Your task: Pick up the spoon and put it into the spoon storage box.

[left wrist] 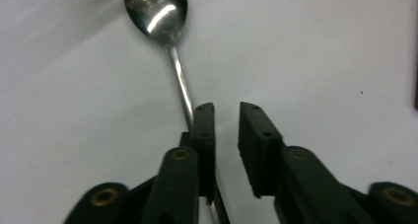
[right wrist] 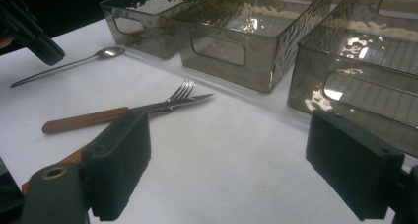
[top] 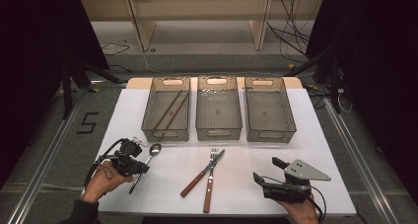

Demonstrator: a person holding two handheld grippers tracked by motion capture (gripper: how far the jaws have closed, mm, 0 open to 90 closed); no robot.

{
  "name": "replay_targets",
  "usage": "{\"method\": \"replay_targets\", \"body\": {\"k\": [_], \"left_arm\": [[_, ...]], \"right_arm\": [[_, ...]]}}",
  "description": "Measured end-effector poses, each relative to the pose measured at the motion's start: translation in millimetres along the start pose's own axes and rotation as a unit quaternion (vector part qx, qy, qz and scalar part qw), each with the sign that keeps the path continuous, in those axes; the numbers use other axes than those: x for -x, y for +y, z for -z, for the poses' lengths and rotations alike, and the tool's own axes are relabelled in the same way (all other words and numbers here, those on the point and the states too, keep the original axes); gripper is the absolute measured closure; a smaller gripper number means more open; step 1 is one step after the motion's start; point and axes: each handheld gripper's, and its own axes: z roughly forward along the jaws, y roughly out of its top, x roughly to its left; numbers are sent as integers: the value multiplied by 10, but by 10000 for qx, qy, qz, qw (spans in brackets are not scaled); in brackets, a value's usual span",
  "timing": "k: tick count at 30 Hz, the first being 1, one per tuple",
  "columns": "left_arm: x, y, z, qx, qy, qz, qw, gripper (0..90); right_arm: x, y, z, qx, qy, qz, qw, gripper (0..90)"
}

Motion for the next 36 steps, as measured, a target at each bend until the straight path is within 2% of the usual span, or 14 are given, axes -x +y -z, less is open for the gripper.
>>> {"method": "replay_targets", "body": {"k": [5, 9, 12, 18, 23, 26, 30, 36], "left_arm": [[-48, 46, 42, 66, 192, 370, 9991, 430], [-87, 63, 17, -141, 224, 617, 9977, 314], [-101, 64, -25, -282, 268, 694, 9968, 284], [-103, 58, -136, -591, 242, 718, 9954, 297], [-107, 45, -188, -719, 218, 705, 9947, 394], [-108, 38, -206, -750, 188, 656, 9948, 458], [-112, 38, -204, -763, 264, 623, 9948, 530], [-87, 40, -206, -773, 309, 505, 9952, 607]], "right_arm": [[-4, 1, -2, -5, 4, 2, 10000, 179], [-4, 1, -3, -7, 5, 4, 10000, 179], [-4, 1, -4, -11, 6, 7, 10000, 179], [-5, 1, -5, -7, 6, -2, 10000, 179], [-3, 1, -3, -5, 8, 4, 10000, 180], [-3, 1, -3, -6, 8, 5, 10000, 180], [-4, 1, -3, -6, 5, 6, 10000, 181], [-6, 1, -4, -8, -1, 8, 10000, 181]]}}
